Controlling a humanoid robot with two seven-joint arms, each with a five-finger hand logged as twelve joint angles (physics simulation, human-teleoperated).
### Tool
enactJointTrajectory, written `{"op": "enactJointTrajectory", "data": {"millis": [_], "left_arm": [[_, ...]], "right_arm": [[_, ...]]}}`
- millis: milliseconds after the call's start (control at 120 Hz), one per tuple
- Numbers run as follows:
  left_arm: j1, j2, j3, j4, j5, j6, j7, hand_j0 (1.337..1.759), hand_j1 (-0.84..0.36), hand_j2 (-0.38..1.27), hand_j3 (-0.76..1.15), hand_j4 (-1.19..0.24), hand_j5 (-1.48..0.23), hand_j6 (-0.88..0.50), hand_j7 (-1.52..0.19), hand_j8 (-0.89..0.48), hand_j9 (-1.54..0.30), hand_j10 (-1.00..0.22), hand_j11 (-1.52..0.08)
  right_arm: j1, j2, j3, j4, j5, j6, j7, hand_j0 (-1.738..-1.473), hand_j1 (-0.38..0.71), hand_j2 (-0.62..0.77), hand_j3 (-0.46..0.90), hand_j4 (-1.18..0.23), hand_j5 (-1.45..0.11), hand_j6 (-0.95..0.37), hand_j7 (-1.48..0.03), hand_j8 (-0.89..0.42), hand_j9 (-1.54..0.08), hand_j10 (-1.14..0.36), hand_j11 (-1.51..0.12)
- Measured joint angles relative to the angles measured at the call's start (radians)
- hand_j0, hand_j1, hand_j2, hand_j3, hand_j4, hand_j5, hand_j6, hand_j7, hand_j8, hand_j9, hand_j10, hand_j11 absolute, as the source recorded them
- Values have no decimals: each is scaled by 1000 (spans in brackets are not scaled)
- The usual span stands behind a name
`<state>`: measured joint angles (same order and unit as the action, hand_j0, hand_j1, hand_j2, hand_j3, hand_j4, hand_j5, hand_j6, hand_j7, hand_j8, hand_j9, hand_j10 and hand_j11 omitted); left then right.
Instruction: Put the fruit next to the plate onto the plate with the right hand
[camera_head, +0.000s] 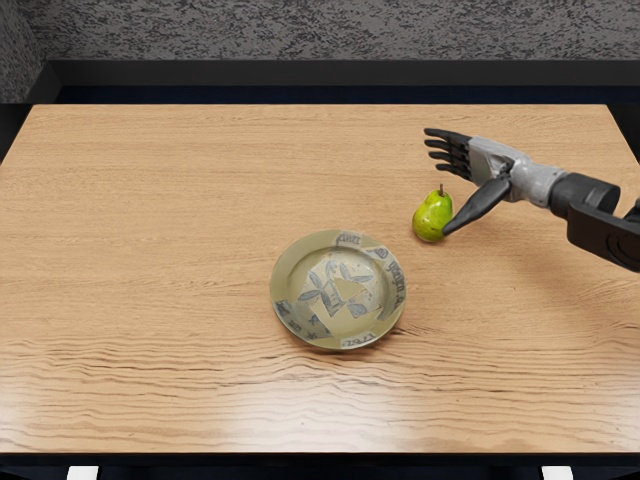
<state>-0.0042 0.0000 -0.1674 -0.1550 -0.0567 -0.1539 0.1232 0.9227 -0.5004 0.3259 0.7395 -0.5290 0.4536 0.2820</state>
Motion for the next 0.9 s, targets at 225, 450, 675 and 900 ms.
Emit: {"op": "enactJointTrajectory", "data": {"millis": [225, 450, 675, 900], "left_arm": [[0, 0, 0, 0, 0, 0, 0, 1658, 348, 0, 0, -1, -1, -1, -1, -1, -1, -1, -1], [0, 0, 0, 0, 0, 0, 0, 1658, 348, 0, 0, -1, -1, -1, -1, -1, -1, -1, -1], [1, 0, 0, 0, 0, 0, 0, 1658, 348, 0, 0, -1, -1, -1, -1, -1, -1, -1, -1], [0, 0, 0, 0, 0, 0, 0, 1658, 348, 0, 0, -1, -1, -1, -1, -1, -1, -1, -1]], "right_arm": [[-34, 36, 0, -87, 3, -2, 62, -1658, -279, -9, 0, -61, -78, -61, -77, -60, -77, -60, -77], [-55, 46, -4, -103, 1, 5, 143, -1658, -227, -18, 0, -105, -135, -105, -135, -105, -135, -104, -135], [-60, 68, -32, -103, -7, 26, 176, -1658, -200, -22, 0, -127, -163, -127, -163, -127, -163, -126, -163], [-64, 74, -48, -105, -18, 28, 198, -1658, -152, -30, 0, -168, -216, -168, -216, -167, -216, -167, -216]]}}
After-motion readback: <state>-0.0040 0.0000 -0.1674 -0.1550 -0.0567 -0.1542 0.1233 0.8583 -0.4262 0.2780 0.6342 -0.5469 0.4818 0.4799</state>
